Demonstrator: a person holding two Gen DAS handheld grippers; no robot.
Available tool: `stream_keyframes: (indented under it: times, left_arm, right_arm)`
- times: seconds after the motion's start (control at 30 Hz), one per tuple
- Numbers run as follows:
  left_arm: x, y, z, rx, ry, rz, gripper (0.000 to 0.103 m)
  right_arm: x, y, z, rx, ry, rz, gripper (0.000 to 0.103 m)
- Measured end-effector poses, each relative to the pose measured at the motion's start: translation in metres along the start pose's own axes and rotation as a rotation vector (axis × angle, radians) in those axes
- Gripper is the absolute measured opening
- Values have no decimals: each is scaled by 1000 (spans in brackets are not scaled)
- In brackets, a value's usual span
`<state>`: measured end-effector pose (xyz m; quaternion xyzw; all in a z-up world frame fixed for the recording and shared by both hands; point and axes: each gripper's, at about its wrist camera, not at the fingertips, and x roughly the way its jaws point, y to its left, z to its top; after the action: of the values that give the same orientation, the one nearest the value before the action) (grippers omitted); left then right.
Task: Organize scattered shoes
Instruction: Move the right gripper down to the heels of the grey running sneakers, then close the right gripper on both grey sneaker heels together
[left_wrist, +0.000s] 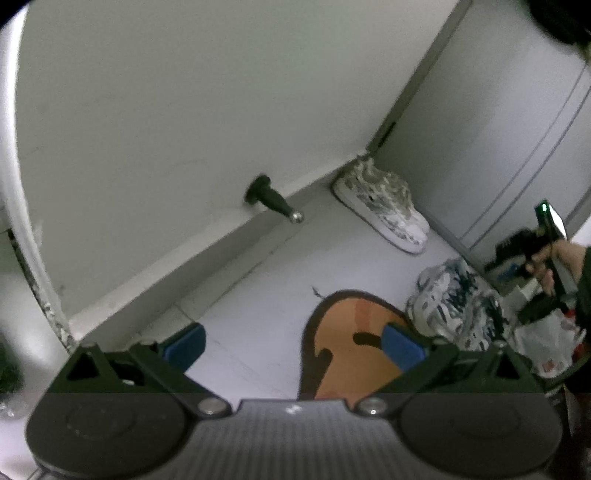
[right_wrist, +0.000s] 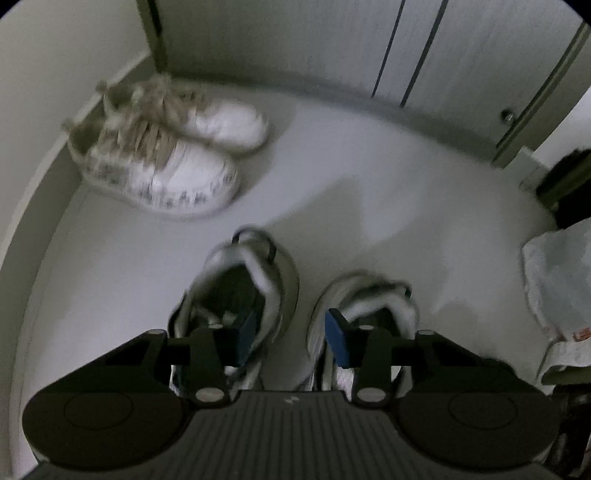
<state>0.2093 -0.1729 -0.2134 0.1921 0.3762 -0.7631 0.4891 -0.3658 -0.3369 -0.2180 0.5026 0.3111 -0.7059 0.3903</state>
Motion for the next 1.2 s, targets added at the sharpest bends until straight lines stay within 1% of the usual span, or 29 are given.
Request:
stream_keyframes:
  times: [0.1, 0.23, 0.27, 0.3, 0.33, 0.37, 0.43, 0.57, 0.67, 0.77, 0.83, 1.0, 1.2]
  left_arm:
    - [0, -2, 0, 16, -1, -2, 103]
    - [0, -5, -1, 28, -1, -15, 103]
    - [-1, -6, -1, 31, -4, -16, 103]
    - [-1, -6, -1, 34, -6, -17, 103]
    - [-1, -6, -1, 31, -3, -17, 103]
    - [0, -5, 0, 25, -1, -17, 103]
    - [0, -3, 0, 15, 0, -18, 103]
    - [1, -2, 0, 6, 3, -17, 103]
    - [0, -2, 0, 4, 4, -15, 103]
    - [-1, -4, 0, 9, 2, -14, 103]
    - [-1, -4, 0, 9, 1, -14, 103]
    - [0, -2, -1, 3, 8, -10, 103]
    - [3, -2, 0, 2, 15, -10, 103]
  right_arm:
    - [4, -2, -6, 5, 19, 20, 47]
    - [7, 5, -9, -4, 36, 35, 46]
    - [9, 7, -9, -5, 40, 38, 42]
    - [10, 9, -9, -2, 43, 44, 33]
    - [13, 11, -8, 8, 46, 60, 26]
    - [14, 13, -6, 21, 47, 72, 25]
    - [18, 15, -4, 52, 56, 80, 26]
    - [29, 17, -5, 54, 86, 58, 26]
    - [30, 20, -7, 31, 73, 52, 24]
    - [29, 16, -10, 41, 48, 48, 18]
    - [27, 16, -12, 28, 20, 27, 13]
    - [27, 10, -13, 35, 15, 23, 12]
    - [29, -1, -13, 72, 26, -18, 13]
